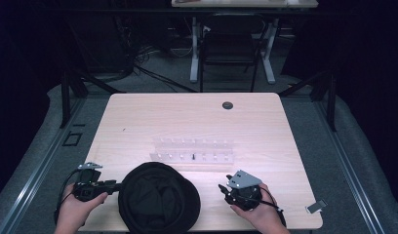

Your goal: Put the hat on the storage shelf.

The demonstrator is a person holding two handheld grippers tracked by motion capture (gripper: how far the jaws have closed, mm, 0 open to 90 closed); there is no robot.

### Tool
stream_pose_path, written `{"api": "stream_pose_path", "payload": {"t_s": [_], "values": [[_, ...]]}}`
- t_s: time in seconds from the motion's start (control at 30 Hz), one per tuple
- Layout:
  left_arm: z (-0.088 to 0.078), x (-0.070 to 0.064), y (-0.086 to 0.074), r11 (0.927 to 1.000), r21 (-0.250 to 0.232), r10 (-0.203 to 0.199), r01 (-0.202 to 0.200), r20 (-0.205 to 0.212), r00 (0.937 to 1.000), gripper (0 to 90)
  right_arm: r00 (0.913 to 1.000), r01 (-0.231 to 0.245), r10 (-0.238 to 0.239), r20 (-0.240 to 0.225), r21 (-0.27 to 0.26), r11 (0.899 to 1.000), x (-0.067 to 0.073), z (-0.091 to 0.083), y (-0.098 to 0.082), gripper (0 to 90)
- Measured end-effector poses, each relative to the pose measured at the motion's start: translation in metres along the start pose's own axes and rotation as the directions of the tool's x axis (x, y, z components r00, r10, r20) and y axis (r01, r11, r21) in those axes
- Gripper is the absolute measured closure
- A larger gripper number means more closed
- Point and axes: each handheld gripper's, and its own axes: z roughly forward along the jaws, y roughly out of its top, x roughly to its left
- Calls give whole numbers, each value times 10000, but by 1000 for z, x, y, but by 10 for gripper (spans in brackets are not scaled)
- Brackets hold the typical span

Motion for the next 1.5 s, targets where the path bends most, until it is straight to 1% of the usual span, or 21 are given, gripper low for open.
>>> {"api": "stream_pose_path", "payload": {"t_s": [0.1, 0.13, 0.23, 0.3, 0.33, 0.43, 0.47, 0.57, 0.63, 0.67, 0.83, 0.9, 0.93, 1.03, 1.13, 1.2, 1.23, 1.33, 1.37, 1.4, 1.5], "values": [[1, 0, 1, 9999, 2, -101, 101, 138, 9999, 624, 9998, 25, -30, -195, -223, 9997, 5, -1, 6, 576], [2, 0, 1, 9999, 29, -113, 113, 181, 9998, 624, 9996, 45, -50, -264, -198, 9998, 5, -2, 8, 576], [5, 0, 1, 9997, 230, -109, 105, 171, 9998, 623, 9968, -193, 167, -778, -328, 9993, 10, -1, 13, 576], [7, 0, 1, 9991, 377, -217, 209, 215, 9995, 627, 9955, -160, 124, -938, -386, 9991, 13, 0, 16, 576], [9, 0, 2, 9987, 472, -207, 199, 179, 9996, 636, 9941, -98, 54, -1083, -400, 9992, 17, 1, 18, 576], [10, -1, 2, 9984, 526, -214, 206, 143, 9997, 652, 9927, -65, 22, -1204, -351, 9994, 20, 2, 20, 580], [10, -1, 2, 9984, 527, -230, 222, 146, 9996, 661, 9902, -187, 134, -1392, -373, 9991, 22, 4, 22, 580], [11, -1, 2, 9980, 567, -272, 260, 204, 9994, 676, 9878, -192, 137, -1553, -340, 9992, 25, 6, 24, 580], [12, -1, 1, 9975, 649, -291, 274, 250, 9993, 706, 9860, -209, 142, -1660, -385, 9990, 29, 8, 27, 580], [12, -1, 1, 9970, 738, -271, 249, 283, 9992, 720, 9833, -209, 131, -1817, -408, 9990, 32, 9, 29, 579], [14, -1, 0, 9960, 834, -335, 306, 333, 9989, 785, 9801, -124, 51, -1983, -360, 9993, 38, 13, 31, 582], [15, -2, 0, 9956, 885, -351, 316, 376, 9987, 801, 9792, 3, -49, -2027, -225, 9997, 40, 15, 31, 594], [16, -3, 0, 9952, 914, -381, 342, 408, 9984, 834, 9741, -195, 129, -2255, -269, 9994, 41, 18, 30, 605], [16, -3, 0, 9950, 958, -334, 293, 425, 9985, 851, 9723, -220, 156, -2332, -248, 9994, 41, 18, 31, 610], [16, -4, 1, 9943, 1007, -403, 358, 425, 9983, 870, 9701, -253, 192, -2418, -221, 9994, 41, 19, 31, 640], [17, -5, 1, 9939, 1042, -416, 369, 434, 9982, 873, 9627, -327, 288, -2689, -97, 9994, 41, 22, 32, 641], [17, -5, 1, 9938, 1048, -411, 365, 422, 9983, 874, 9626, -314, 274, -2696, -106, 9995, 43, 23, 31, 641], [17, -5, 2, 9938, 1048, -411, 365, 419, 9983, 876, 9653, 68, -70, -2609, -18, 10000, 48, 28, 31, 667], [17, -5, 2, 9938, 1056, -407, 360, 427, 9983, 876, 9653, 68, -70, -2609, -18, 10000, 48, 28, 31, 667], [17, -5, 2, 9936, 1070, -403, 356, 426, 9983, 876, 9645, 43, -51, -2641, -36, 10000, 46, 28, 32, 697], [17, -6, 3, 9936, 1044, -474, 421, 484, 9977, 877, 9646, -32, 26, -2638, -20, 10000, 43, 29, 33, 710]]}}
